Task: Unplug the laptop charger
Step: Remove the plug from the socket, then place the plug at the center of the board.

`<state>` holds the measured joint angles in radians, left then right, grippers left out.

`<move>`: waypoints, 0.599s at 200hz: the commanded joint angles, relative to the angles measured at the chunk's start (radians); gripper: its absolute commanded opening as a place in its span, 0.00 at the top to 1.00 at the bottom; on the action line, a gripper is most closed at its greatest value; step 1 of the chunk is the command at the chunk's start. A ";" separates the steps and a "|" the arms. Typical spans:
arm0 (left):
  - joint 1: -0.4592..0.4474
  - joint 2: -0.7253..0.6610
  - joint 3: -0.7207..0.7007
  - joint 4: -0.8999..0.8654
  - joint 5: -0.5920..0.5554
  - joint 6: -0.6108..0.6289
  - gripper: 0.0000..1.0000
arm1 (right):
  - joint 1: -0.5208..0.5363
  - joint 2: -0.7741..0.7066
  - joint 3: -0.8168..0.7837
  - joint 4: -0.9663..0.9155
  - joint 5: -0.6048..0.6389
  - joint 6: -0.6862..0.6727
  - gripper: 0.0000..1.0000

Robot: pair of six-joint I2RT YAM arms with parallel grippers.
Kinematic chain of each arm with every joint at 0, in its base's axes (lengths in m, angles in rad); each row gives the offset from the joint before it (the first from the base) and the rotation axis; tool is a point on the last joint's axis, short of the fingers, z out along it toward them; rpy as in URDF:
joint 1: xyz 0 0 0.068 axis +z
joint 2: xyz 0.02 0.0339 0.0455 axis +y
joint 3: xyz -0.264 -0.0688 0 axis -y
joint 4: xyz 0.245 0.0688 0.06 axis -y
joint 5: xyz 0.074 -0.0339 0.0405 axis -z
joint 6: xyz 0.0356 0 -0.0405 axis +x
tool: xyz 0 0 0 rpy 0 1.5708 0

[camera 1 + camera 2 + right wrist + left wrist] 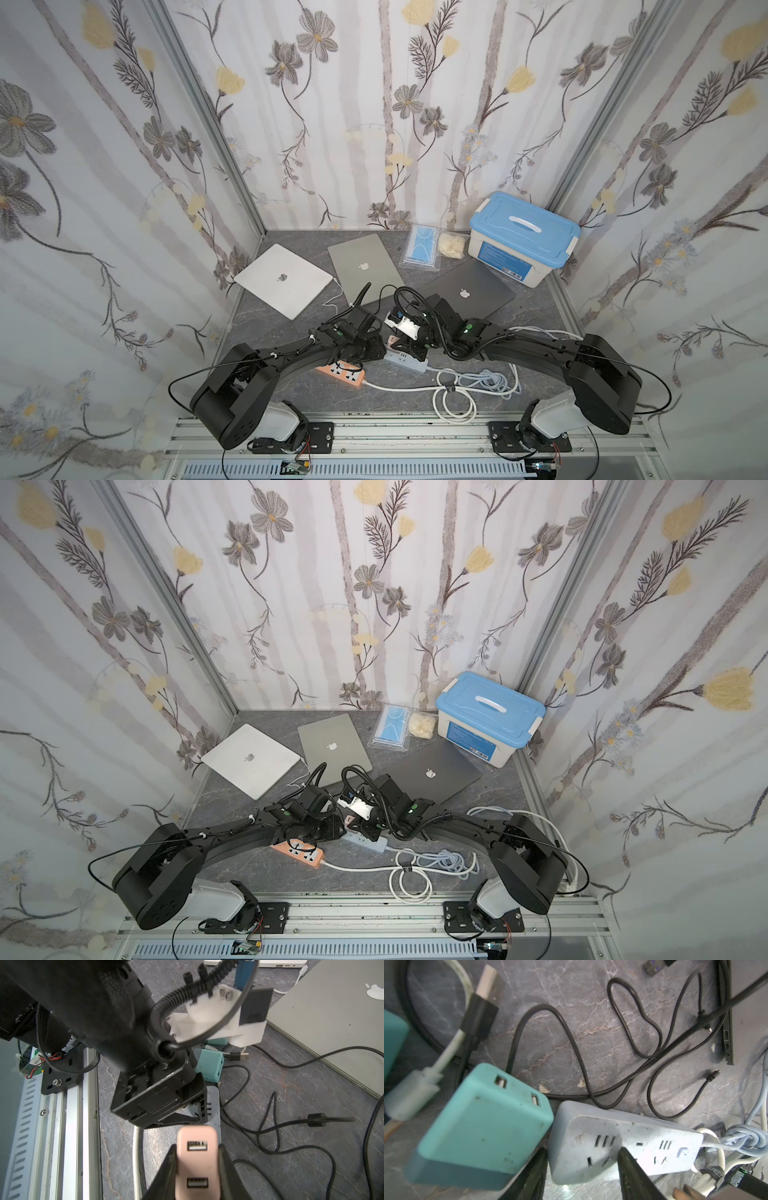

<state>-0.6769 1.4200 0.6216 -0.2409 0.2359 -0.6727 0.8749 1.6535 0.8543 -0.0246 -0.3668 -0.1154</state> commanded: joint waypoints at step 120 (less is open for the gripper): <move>0.026 -0.215 0.059 -0.239 -0.021 0.058 0.42 | -0.071 0.161 0.212 -0.039 -0.171 0.115 1.00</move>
<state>-0.6647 1.2564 0.6746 -0.4191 0.2237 -0.6319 0.7982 1.7638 1.0122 -0.0566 -0.4767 -0.0189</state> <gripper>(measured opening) 0.579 0.265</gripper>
